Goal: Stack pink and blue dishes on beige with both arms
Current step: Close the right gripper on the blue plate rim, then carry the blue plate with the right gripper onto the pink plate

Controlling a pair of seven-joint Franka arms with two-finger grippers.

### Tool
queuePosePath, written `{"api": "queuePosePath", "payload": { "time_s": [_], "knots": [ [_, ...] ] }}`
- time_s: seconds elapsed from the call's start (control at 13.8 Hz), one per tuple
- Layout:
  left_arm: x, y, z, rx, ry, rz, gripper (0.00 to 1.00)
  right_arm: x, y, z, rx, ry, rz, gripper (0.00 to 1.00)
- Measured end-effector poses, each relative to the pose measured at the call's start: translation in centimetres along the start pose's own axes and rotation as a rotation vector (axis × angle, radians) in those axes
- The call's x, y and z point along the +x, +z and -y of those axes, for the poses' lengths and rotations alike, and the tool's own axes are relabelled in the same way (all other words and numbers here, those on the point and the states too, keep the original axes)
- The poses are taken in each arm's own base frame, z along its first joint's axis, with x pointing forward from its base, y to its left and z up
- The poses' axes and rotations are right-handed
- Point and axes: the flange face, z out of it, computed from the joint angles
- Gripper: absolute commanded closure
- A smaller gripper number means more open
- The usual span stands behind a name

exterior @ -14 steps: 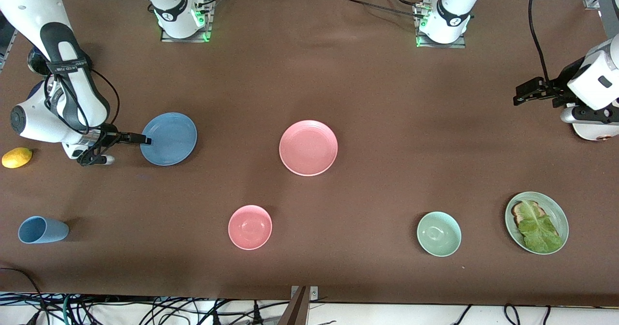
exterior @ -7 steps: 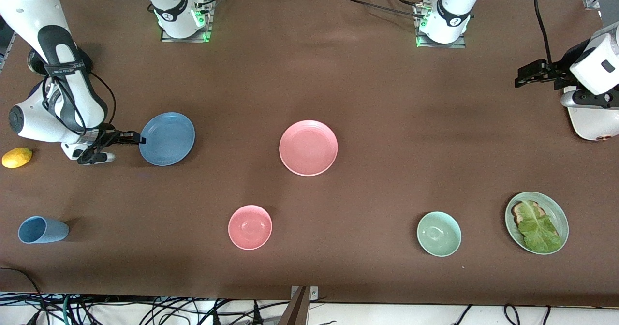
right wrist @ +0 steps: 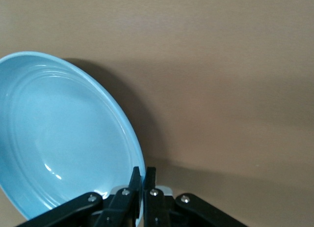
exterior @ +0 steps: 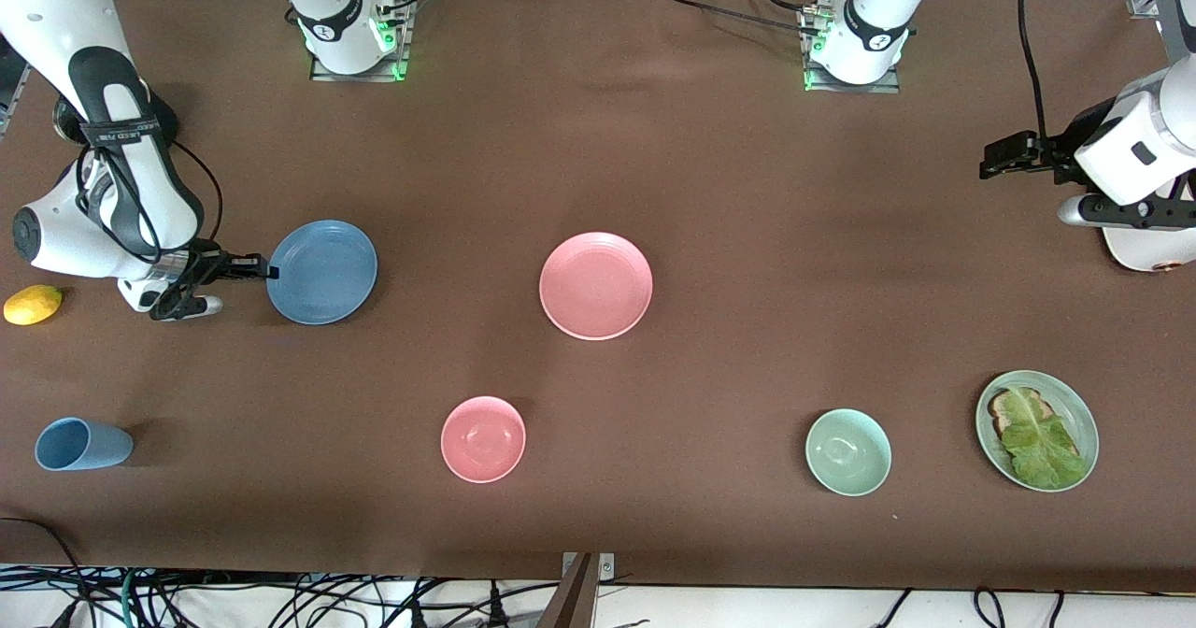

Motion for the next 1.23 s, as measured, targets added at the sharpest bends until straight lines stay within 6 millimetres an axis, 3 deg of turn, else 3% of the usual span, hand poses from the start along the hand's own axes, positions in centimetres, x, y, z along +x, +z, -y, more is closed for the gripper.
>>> {"api": "queuePosePath", "payload": {
  "time_s": [0.22,0.36,0.51,0.73,1.02,1.23],
  "knots": [
    [1.5,1.5,0.0,0.002,-0.001,0.018,0.0,1.5,-2.3,1.6,0.043,-0.001,0.022,1.0],
    [2.4,1.4,0.0,0.005,-0.001,-0.019,0.0,2.7,-3.8,4.4,0.065,0.034,0.026,1.0],
    [2.5,0.8,-0.1,0.007,0.001,-0.036,0.0,3.9,-5.0,9.6,0.08,0.096,0.024,1.0],
    [2.5,0.6,-0.8,0.009,0.014,-0.042,0.0,4.6,-5.4,19.3,0.093,0.186,0.037,1.0],
    [2.3,0.4,-1.3,0.029,0.025,-0.038,0.0,5.1,-3.5,28.7,0.098,0.268,0.003,1.0],
    [1.7,0.2,-1.9,0.033,0.037,-0.032,0.0,4.9,-0.3,36.5,0.087,0.29,-0.059,1.0]
  ]
}}
